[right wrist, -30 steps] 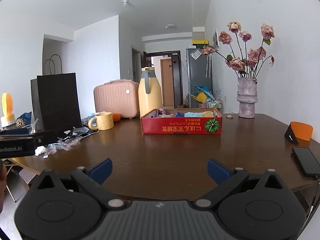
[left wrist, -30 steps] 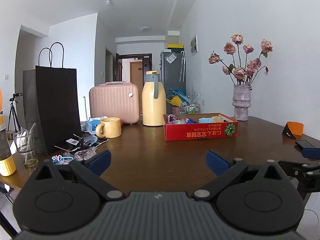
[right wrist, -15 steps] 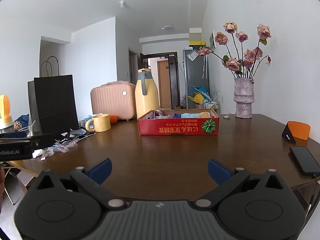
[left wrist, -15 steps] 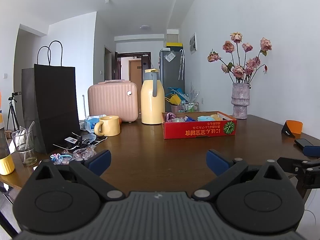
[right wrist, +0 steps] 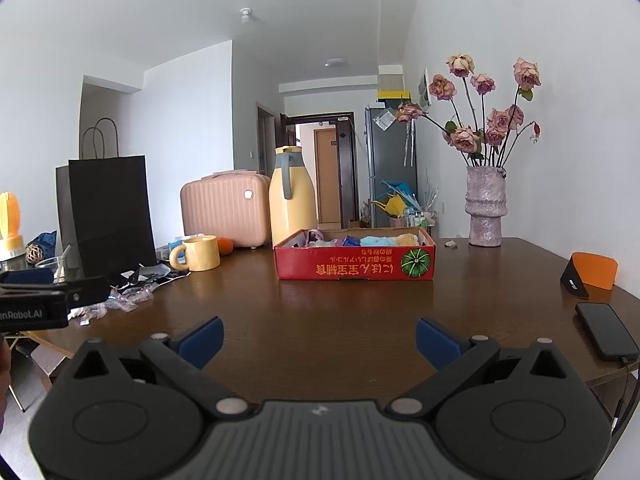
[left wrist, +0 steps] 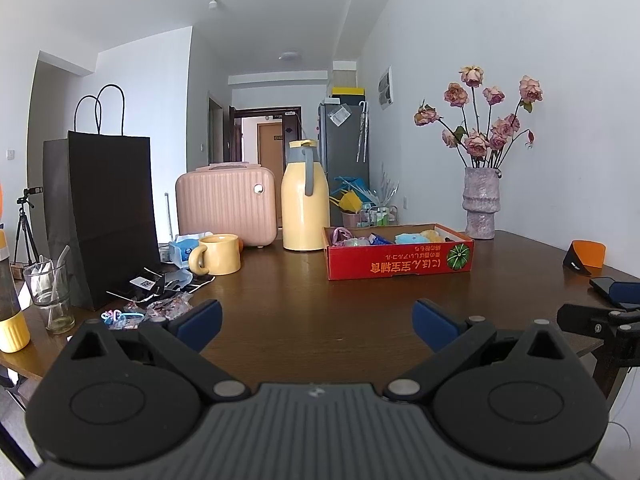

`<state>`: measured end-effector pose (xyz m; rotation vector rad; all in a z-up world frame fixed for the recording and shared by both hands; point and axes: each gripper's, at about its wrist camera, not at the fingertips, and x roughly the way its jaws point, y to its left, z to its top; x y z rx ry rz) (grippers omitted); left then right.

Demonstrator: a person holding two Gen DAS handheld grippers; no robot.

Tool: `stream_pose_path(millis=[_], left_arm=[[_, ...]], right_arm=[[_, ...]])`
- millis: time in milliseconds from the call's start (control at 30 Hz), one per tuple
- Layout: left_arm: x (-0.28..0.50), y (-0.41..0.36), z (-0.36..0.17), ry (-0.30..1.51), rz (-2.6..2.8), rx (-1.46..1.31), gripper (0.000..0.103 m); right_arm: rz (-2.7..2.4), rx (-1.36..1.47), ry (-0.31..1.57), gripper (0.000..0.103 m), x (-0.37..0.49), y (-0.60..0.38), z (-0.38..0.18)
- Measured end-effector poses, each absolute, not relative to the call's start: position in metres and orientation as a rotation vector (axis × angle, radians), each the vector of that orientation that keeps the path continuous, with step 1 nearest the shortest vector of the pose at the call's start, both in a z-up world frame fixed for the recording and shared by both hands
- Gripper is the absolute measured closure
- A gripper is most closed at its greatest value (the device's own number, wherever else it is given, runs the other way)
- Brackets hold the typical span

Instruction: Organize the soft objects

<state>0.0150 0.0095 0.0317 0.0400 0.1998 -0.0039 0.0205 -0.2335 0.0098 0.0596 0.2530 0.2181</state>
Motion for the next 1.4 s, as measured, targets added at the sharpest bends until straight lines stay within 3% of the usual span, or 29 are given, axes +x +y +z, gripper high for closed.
stream_pose_path(millis=[1400], left_arm=[[0.0102, 0.0087, 0.0306, 0.170, -0.036, 0.045, 0.000]], right_arm=[[0.213, 0.060, 0.254, 0.000, 0.0207, -0.2343, 0.0102]])
